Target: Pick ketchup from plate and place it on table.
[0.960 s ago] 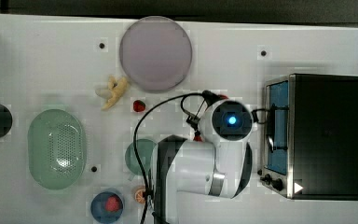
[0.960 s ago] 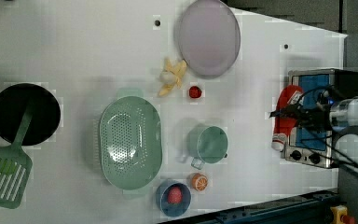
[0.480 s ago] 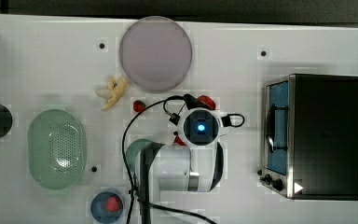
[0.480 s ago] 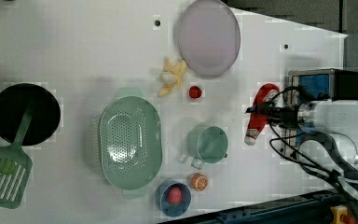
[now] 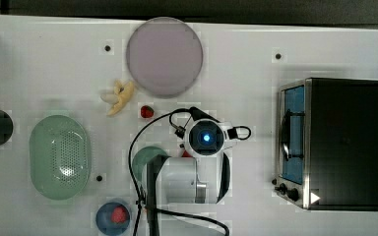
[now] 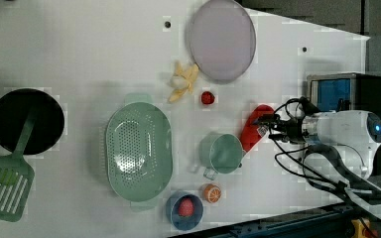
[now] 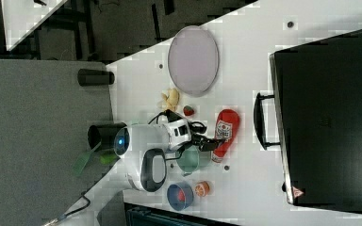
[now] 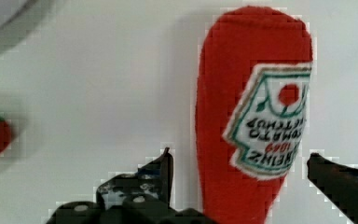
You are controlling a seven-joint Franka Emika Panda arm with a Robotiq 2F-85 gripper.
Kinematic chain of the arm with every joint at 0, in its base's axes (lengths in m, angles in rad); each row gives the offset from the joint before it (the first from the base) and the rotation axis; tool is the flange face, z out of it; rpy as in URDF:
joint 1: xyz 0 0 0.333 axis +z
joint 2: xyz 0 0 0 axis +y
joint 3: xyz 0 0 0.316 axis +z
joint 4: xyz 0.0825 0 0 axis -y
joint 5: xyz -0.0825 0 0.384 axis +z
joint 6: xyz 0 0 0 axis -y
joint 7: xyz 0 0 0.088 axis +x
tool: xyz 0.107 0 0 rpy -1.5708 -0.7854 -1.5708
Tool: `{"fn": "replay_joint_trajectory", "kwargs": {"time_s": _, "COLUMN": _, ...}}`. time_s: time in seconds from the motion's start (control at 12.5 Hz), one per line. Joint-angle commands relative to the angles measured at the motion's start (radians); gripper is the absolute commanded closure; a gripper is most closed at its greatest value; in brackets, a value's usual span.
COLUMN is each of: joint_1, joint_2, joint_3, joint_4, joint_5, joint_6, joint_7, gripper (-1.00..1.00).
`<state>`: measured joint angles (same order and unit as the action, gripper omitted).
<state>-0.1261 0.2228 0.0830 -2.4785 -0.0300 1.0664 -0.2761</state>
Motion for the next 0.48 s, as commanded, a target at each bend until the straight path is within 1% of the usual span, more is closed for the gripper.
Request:
{"fn": "replay_joint_trajectory", "kwargs": {"time_s": 0.08, "joint_1": -0.003, "joint_2": -0.123, "joint_3": 0.003, "joint_4": 0.052, "joint_5": 0.005, "joint_6": 0.003, "joint_7": 0.054, "gripper": -1.00}}
{"fn": "replay_joint_trajectory", "kwargs": {"time_s": 0.24, "joint_1": -0.003, "joint_2": -0.196, "joint_3": 0.000, "joint_4": 0.103, "joint_5": 0.006, "joint_6": -0.085, "joint_7": 0.095, "gripper": -1.00}}
{"fn": "replay_joint_trajectory", "kwargs": {"time_s": 0.48, "joint_1": -0.003, "joint_2": -0.280, "joint_3": 0.000, "joint_4": 0.231, "joint_5": 0.006, "joint_6": -0.338, "joint_7": 0.187, "gripper": -1.00}}
